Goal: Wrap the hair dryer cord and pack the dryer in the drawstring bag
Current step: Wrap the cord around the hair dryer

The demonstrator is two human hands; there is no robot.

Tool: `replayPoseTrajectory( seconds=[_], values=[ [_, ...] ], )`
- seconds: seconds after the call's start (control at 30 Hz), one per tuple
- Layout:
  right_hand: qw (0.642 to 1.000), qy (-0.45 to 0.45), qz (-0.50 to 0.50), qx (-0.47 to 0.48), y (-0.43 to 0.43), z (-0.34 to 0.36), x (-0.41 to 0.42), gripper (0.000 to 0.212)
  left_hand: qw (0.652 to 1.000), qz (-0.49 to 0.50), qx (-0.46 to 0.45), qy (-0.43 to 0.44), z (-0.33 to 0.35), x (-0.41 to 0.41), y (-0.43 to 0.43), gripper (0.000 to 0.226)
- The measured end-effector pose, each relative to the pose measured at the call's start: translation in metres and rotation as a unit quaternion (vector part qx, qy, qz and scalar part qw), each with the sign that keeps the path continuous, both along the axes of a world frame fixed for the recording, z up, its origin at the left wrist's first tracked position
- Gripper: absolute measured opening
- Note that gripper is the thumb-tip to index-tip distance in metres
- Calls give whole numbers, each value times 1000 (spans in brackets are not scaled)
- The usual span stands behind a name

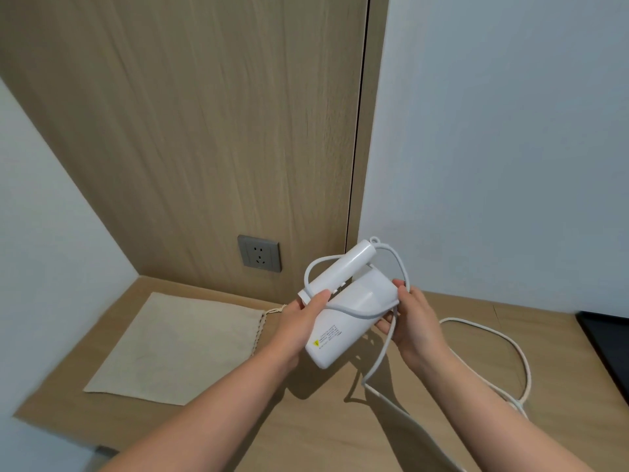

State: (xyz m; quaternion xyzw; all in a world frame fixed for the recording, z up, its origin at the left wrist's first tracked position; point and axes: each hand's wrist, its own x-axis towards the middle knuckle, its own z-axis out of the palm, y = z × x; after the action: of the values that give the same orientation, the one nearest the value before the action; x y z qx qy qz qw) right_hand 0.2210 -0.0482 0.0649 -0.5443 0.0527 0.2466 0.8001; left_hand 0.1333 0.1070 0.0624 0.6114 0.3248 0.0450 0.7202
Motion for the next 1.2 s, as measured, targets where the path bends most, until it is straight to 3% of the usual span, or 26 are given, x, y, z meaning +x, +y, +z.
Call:
replayPoseTrajectory(
  seconds=[0.23,0.43,0.5,0.67,0.87,1.07,1.2],
  values=[
    [980,150,68,107,5,2,-1,38,999,18,-10,26,-7,1,3,39],
    [967,224,50,109,10,-8,-2,27,999,23,-35,30,-3,5,3,42],
    [968,220,54,104,10,-7,0,32,999,18,-28,30,0,8,2,42],
    [967,193,99,135,-3,10,15,74,999,20,-11,30,2,12,0,45],
    [980,161,97,64,-4,7,17,57,999,9,-20,24,3,12,-7,39],
    [980,159,100,62,-8,13,23,71,1000,2,-5,6,4,14,-9,37],
    [984,151,87,37,-6,14,23,58,1000,2,-12,15,6,12,-10,39]
  ],
)
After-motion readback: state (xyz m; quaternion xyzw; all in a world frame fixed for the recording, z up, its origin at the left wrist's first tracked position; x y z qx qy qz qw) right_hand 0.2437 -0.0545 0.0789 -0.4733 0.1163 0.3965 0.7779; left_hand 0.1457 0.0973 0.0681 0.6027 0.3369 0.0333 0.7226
